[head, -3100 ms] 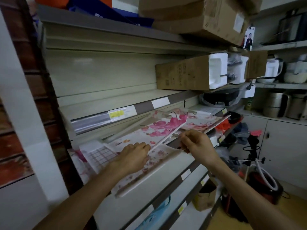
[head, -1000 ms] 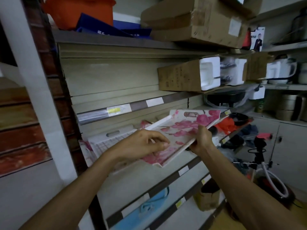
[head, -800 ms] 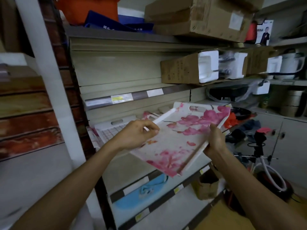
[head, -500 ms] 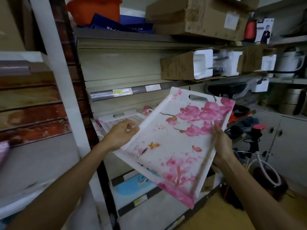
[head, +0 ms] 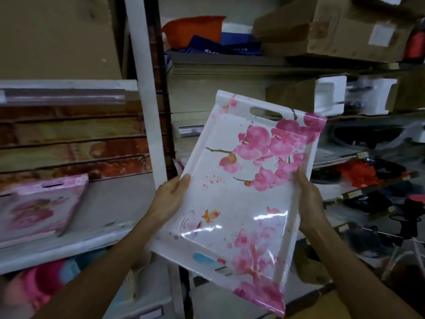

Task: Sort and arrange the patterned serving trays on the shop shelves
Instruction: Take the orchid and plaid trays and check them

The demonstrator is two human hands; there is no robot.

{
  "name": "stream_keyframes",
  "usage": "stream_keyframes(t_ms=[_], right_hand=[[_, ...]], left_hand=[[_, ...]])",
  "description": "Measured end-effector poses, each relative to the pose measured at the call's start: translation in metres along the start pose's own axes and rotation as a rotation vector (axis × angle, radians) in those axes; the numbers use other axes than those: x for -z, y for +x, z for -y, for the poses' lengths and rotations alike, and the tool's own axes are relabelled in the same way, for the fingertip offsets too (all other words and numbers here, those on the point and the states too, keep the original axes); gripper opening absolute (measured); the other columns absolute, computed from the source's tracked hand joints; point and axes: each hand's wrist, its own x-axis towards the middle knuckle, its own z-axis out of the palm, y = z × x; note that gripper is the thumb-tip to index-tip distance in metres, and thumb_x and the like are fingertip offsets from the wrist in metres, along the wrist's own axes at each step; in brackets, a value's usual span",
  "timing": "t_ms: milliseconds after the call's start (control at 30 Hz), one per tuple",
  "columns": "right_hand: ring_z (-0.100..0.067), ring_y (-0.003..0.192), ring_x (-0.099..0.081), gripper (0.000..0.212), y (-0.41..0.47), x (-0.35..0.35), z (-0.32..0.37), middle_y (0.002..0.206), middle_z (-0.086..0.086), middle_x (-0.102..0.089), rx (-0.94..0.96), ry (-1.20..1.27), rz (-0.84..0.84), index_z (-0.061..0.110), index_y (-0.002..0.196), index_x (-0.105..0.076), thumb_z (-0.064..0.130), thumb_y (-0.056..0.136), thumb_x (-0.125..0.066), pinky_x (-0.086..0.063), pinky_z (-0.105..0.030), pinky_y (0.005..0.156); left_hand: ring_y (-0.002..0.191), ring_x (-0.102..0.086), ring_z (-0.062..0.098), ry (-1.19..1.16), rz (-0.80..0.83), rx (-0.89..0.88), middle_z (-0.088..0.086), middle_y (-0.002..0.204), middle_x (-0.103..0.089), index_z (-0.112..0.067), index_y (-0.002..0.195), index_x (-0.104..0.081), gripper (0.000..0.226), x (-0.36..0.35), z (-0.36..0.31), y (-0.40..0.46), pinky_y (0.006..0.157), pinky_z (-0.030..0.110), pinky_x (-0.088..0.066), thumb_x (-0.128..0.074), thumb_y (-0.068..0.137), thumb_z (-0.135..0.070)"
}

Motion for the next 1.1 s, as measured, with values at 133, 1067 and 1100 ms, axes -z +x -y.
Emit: stream_keyframes(t_ms=[133,1067,1100], right_hand=[[-0.034,0.099,-0.069,0.041,-0.005,-0.04,-0.018,0.104,-0.012,-0.074,-0.045,0.007,0.073,0.02,0.1,-0.074,0.055,0.084,-0.059,-0.052,-0.053,0.094],[-0.015,0.082,-0.073,0.021,-0.139,-0.374,-0.147,0.093,0.002,-0.076,-0.192,-0.043,0.42,0.02,0.11,-0.067,0.032,0.097,-0.055,-0.059,-0.031,0.07],[-0.019,0.086,-0.073,0.022,-0.142,-0.381,-0.152,0.098,-0.001,-0.076,-0.185,-0.058,0.424,0.018,0.112,-0.066,0.031,0.096,-0.056,-0.058,-0.035,0.076]], left_hand=[[0.081,-0.068,0.01,-0.028,-0.132,-0.003,0.004,0.096,-0.073,-0.011,0.104,-0.069,0.036,0.037,0.021,-0.017,0.064,0.009,-0.051,-0.044,0.1,-0.036],[0.092,-0.071,0.022,-0.162,-0.435,0.336,0.001,0.099,-0.075,-0.016,0.102,-0.07,0.038,0.354,0.181,-0.127,0.079,0.034,-0.056,-0.047,0.096,-0.046],[0.091,-0.071,0.023,-0.174,-0.435,0.336,0.001,0.099,-0.075,-0.018,0.101,-0.069,0.035,0.362,0.184,-0.126,0.08,0.038,-0.057,-0.047,0.096,-0.046]])
